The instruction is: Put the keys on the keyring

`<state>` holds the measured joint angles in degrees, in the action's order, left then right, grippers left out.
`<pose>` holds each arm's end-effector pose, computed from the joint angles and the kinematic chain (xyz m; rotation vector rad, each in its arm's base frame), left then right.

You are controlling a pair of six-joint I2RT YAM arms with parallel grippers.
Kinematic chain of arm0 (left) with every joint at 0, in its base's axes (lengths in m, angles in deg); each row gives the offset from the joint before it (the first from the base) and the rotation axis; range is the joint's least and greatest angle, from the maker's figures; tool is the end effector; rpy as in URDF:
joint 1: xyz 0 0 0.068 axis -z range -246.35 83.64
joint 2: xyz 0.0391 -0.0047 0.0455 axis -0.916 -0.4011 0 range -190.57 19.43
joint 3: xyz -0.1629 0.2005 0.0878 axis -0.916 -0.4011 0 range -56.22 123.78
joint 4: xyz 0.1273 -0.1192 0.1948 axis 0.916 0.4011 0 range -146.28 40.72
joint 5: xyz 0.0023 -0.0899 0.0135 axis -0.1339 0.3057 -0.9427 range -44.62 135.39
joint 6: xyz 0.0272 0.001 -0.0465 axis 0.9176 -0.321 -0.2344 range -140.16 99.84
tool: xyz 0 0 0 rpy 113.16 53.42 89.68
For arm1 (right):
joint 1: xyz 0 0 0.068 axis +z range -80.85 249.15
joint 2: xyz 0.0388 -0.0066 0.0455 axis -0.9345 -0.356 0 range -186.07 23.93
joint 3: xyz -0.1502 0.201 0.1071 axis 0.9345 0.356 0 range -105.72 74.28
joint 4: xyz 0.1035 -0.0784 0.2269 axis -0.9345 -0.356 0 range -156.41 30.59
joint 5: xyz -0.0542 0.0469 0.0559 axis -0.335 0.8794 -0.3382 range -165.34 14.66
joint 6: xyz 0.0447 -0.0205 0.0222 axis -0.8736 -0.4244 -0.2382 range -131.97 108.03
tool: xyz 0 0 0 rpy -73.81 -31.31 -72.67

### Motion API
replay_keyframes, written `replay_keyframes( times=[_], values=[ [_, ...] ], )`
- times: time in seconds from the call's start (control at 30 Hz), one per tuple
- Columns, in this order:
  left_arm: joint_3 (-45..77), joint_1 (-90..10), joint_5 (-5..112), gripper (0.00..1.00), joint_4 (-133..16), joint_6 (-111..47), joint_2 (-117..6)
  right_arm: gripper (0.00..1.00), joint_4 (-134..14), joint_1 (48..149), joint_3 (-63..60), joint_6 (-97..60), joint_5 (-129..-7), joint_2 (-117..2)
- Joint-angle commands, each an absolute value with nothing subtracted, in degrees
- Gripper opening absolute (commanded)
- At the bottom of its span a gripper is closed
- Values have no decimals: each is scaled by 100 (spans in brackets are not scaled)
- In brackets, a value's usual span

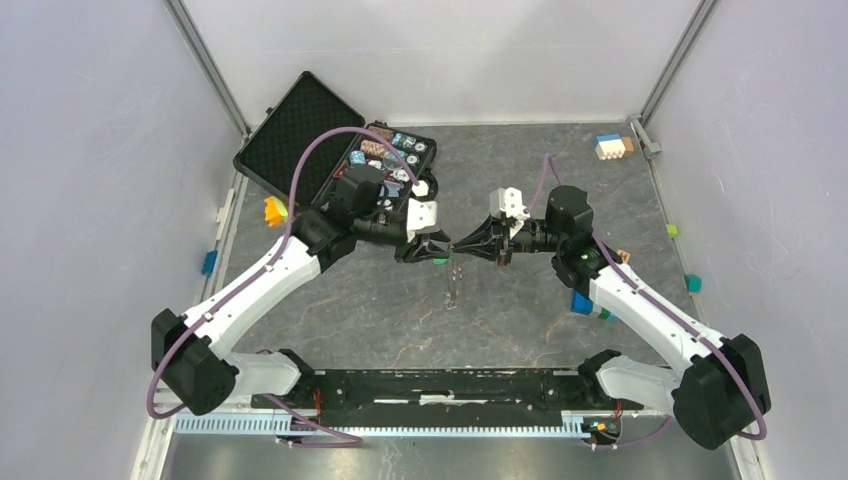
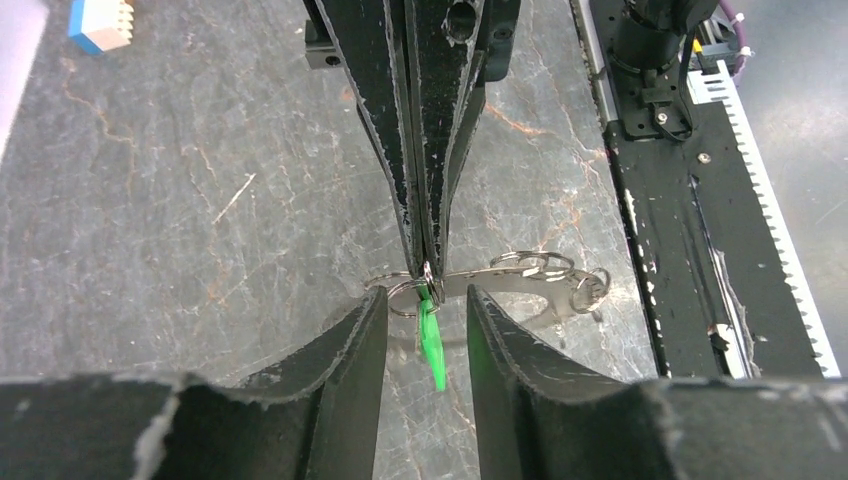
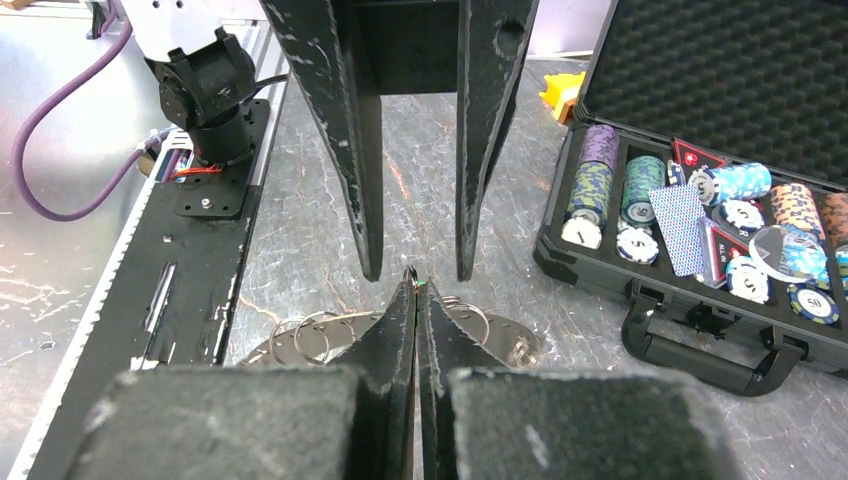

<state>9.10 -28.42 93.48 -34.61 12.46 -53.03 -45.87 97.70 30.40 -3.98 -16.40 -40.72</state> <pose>0.2019 -0.1909 0.3473 1.5425 1.2917 -0.9205 0.2041 0.1457 0.3097 -1.2420 1.2531 1.1265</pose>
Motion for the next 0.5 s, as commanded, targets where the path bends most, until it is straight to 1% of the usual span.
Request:
replay_keyframes(
  times=[0.0, 0.1, 0.27, 0.43, 0.47],
  values=[
    [1179, -2856, 9574, 39, -3396, 1318, -5443, 0, -4457, 9789, 2823, -362, -1588, -3929],
    [1100, -2856, 9583, 32, -3525, 1243, -5450, 0, -4479, 9791, 2818, -353, -1582, -3921],
    [1054, -2853, 9593, 15, -3703, 1097, -5464, 0, -4474, 9787, 2864, -319, -1592, -3938],
    [1061, -2856, 9654, 2, -3703, 1055, -5460, 0, -4494, 9784, 2862, -277, -1610, -3962],
    [1049, -2856, 9629, 2, -3703, 1055, -5446, 0, -4539, 9786, 2866, -231, -1633, -3954]
  ],
)
